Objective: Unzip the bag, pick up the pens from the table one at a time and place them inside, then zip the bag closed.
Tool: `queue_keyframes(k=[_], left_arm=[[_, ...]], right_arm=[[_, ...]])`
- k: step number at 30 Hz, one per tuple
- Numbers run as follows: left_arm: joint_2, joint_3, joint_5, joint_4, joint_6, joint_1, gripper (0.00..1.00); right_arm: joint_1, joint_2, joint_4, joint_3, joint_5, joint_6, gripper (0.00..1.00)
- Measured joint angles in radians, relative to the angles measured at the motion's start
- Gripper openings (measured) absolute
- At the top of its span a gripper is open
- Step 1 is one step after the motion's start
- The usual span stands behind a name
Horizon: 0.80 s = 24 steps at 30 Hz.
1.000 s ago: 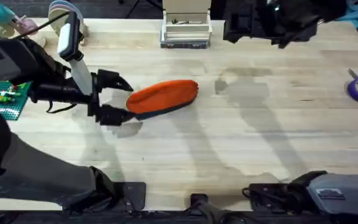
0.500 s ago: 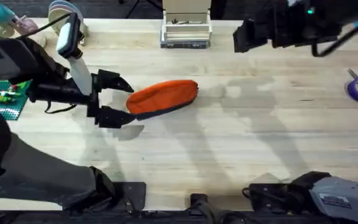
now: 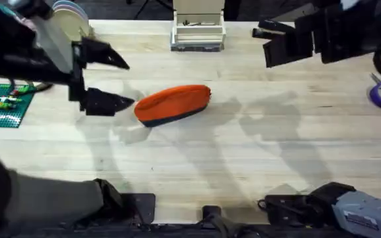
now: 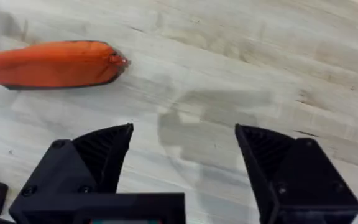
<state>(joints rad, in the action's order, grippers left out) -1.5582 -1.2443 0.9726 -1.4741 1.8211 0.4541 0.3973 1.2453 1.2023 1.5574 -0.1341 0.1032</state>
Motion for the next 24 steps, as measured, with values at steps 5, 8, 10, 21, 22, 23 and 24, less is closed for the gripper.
queue_keyframes(k=[5, 8, 10, 21, 22, 23, 24], left_arm=[[0.139, -0.051, -0.002, 0.04, -0.069, 0.0, 0.997], [0.211, -0.073, -0.029, 0.08, -0.144, -0.011, 0.996], [0.257, -0.08, -0.064, 0.115, -0.209, -0.035, 0.996], [0.456, -0.08, -0.292, 0.262, -0.815, -0.278, 0.996], [0.468, -0.08, -0.306, 0.268, -0.872, -0.301, 0.996], [0.479, -0.08, -0.319, 0.271, -0.921, -0.322, 0.996], [0.489, -0.08, -0.33, 0.271, -0.969, -0.344, 0.996]], right_arm=[[0.0, -0.002, 0.003, 0.0, 0.0, -0.008, 0.996], [0.0, -0.002, 0.003, 0.0, 0.0, -0.009, 0.996], [0.0, -0.002, 0.005, 0.0, 0.0, -0.011, 0.997], [0.0, -0.102, 0.041, 0.0, 0.001, -0.015, 0.997], [0.0, -0.113, 0.046, 0.0, 0.001, -0.015, 0.996], [0.0, -0.123, 0.052, 0.0, 0.001, -0.015, 0.995], [0.0, -0.132, 0.059, 0.0, 0.001, -0.015, 0.995]])
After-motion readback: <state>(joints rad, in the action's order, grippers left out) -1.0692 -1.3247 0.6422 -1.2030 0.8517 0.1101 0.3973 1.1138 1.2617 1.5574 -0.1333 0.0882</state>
